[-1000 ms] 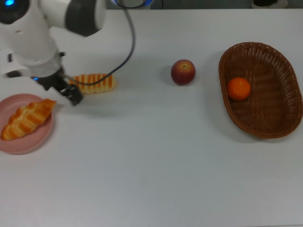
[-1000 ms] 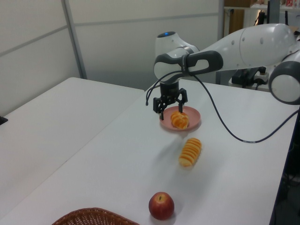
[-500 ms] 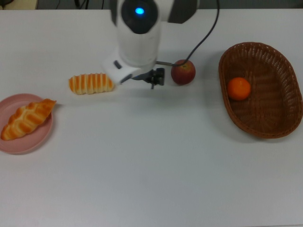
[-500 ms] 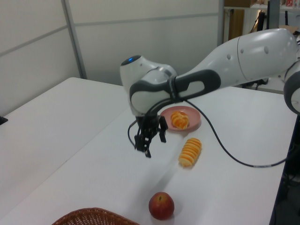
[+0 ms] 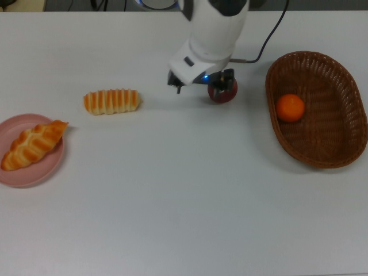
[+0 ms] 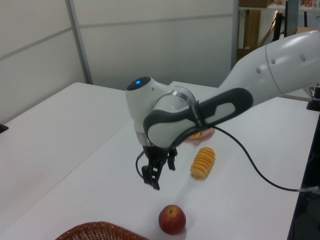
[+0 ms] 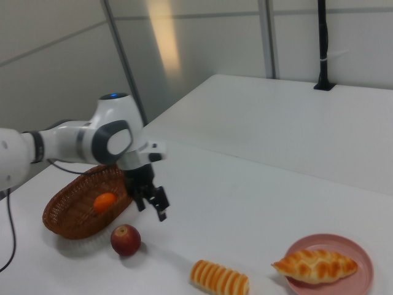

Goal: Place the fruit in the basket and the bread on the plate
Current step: 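Lower the gripper onto the red apple and grasp it, then carry the apple into the wicker basket and release it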

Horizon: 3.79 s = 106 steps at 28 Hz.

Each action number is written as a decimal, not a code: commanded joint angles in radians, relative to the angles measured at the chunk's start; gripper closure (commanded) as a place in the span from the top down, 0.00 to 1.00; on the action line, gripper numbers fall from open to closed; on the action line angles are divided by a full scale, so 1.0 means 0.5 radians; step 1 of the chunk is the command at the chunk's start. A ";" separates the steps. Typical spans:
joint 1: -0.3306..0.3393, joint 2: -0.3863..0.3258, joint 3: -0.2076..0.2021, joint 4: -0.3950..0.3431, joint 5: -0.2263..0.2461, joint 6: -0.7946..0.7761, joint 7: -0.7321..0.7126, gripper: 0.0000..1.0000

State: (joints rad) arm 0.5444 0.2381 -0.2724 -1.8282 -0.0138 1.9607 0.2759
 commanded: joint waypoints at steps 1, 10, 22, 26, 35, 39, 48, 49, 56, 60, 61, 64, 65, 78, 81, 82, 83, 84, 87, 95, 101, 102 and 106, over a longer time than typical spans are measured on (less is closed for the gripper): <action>0.068 -0.108 0.100 -0.212 -0.129 0.125 0.187 1.00; 0.071 -0.105 0.247 -0.301 -0.230 0.162 0.344 1.00; 0.077 -0.099 0.342 -0.418 -0.301 0.272 0.464 1.00; 0.071 -0.084 0.342 -0.436 -0.343 0.309 0.500 1.00; -0.002 0.024 0.327 -0.436 -0.408 0.410 0.497 0.15; -0.018 0.006 0.321 -0.427 -0.408 0.408 0.500 0.00; -0.067 -0.120 0.321 -0.216 -0.359 0.178 0.513 0.00; -0.067 -0.117 0.324 -0.170 -0.350 0.126 0.510 0.00; 0.046 -0.108 0.339 0.070 -0.267 -0.111 0.522 0.00; 0.147 -0.025 0.339 0.193 -0.267 -0.175 0.598 0.00; 0.172 -0.010 0.339 0.208 -0.267 -0.175 0.611 0.00; 0.236 0.042 0.342 0.269 -0.267 -0.172 0.623 0.00; 0.255 0.064 0.342 0.285 -0.267 -0.172 0.623 0.00; 0.577 0.291 0.342 0.410 -0.289 -0.154 0.825 0.29; 0.599 0.294 0.345 0.423 -0.298 -0.154 0.875 1.00; 0.617 0.294 0.345 0.423 -0.301 -0.154 0.884 1.00; 0.626 0.294 0.345 0.423 -0.298 -0.154 0.902 1.00; 0.626 0.294 0.345 0.426 -0.301 -0.154 0.905 1.00; 0.626 0.294 0.342 0.429 -0.301 -0.154 0.909 1.00; 0.608 0.236 0.290 0.426 -0.292 -0.178 0.927 1.00; 0.259 0.064 0.232 0.395 -0.178 -0.221 1.040 1.00; 0.206 0.058 0.232 0.389 -0.172 -0.221 1.037 1.00; -0.079 0.055 0.232 0.368 -0.154 -0.212 0.995 1.00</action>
State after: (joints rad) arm 0.6419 0.2975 -0.1633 -1.6112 -0.1254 1.8676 0.7882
